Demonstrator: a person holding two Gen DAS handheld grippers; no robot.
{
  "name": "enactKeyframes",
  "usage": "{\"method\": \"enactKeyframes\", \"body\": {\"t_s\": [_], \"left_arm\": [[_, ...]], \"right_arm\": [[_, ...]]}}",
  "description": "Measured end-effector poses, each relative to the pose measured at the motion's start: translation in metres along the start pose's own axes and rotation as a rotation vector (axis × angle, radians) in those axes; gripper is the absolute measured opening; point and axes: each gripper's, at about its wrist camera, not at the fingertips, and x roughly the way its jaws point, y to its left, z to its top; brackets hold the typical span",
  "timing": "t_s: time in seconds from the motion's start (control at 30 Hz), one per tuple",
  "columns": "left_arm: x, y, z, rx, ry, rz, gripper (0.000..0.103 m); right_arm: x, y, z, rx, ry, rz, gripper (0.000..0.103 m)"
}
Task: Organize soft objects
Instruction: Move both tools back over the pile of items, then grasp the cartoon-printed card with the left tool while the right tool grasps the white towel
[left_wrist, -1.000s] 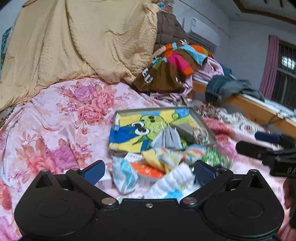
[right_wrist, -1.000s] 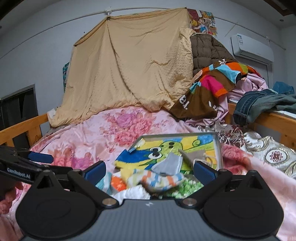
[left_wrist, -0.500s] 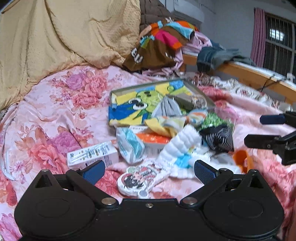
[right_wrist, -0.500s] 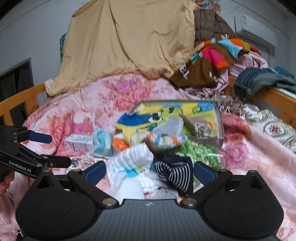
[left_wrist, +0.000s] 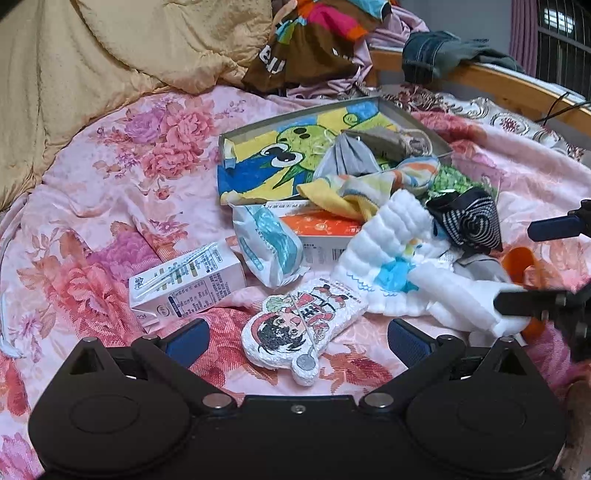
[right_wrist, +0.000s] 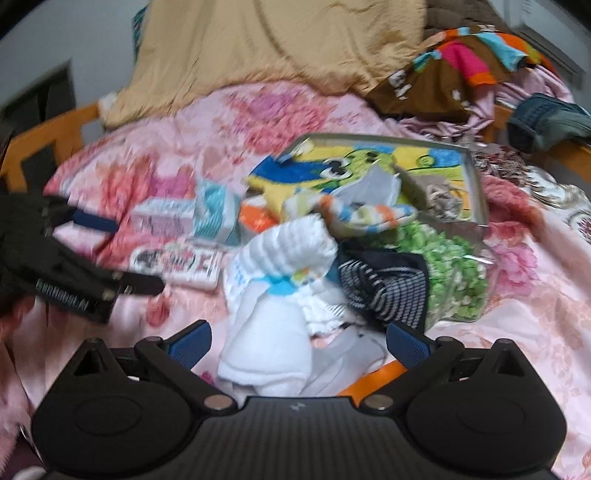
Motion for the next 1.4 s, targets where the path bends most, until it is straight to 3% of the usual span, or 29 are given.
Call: {"method": "enactKeyframes", "body": {"t_s": [0.17, 0.47, 0.8, 1.03, 1.4], "left_arm": [[0.014, 0.004, 0.003, 0.003, 0.037, 0.010, 0.102], [0.031, 0.015, 0.005, -0.094, 0.063, -0.049, 0.102], [0.052, 0.015, 0.006, -0.072, 0.077, -0.051, 0.102], [0.056, 0.013, 0.003, -0.074, 0.099, -0.076, 0.102], [0.048, 0.009, 0.001, -0.081, 0.066, -0.122, 0.077]], "right_arm": [[0.012, 0.010, -0.002, -0.047, 0.040, 0.022, 0.103], [0.029, -0.005, 0.000, 0.099, 0.099, 0.118, 0.102], [0.038, -0.003, 0.001, 0.111, 0.112, 0.137, 0.101], [0.038, -0.004, 0.001, 0.141, 0.122, 0.169, 0.087], [0.033, -0.004, 0.003, 0.156, 0.096, 0.172, 0.071]]}}
